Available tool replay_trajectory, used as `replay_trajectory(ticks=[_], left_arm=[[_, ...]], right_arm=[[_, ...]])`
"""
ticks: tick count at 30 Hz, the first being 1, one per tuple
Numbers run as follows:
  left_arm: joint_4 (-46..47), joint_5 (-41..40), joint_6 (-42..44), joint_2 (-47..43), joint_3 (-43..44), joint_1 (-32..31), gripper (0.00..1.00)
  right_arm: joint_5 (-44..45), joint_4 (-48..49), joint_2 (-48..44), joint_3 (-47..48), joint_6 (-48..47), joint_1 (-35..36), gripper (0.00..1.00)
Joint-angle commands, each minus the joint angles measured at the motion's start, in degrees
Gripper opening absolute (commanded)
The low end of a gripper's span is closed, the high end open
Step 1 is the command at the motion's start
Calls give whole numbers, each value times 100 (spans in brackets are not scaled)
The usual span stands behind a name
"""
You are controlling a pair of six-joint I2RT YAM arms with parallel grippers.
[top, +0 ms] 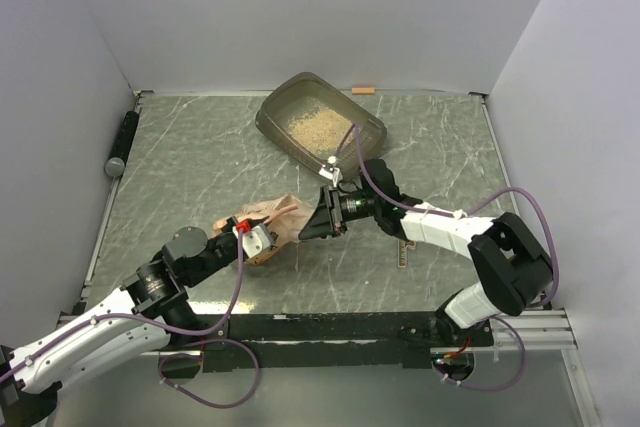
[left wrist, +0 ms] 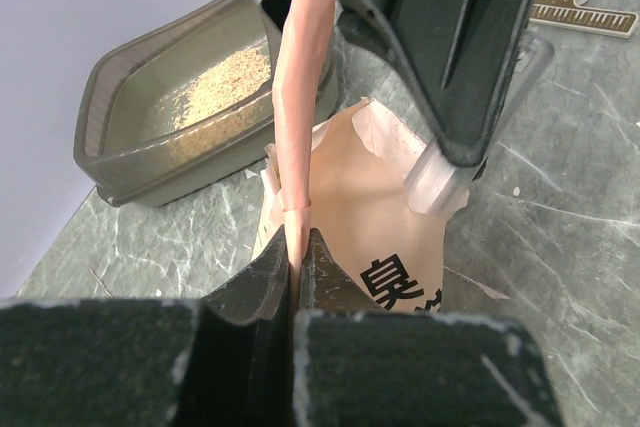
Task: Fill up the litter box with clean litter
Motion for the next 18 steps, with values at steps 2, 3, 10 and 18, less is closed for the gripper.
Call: replay_trajectory(ticks=[2, 3, 10, 18], left_arm=[[534, 288, -89, -105, 204, -2, 1], [534, 288, -89, -113, 195, -11, 1], [534, 279, -63, -166, 186, -2, 1], [534, 270, -63, -166, 178, -11, 1]], right_arm=[[-18, 847, -579, -472, 398, -242, 0], [53, 908, -702, -569, 451, -286, 0], [176, 1366, -1212, -1430, 803, -744, 0], [229, 2235, -1608, -2177, 1313, -1069, 0]])
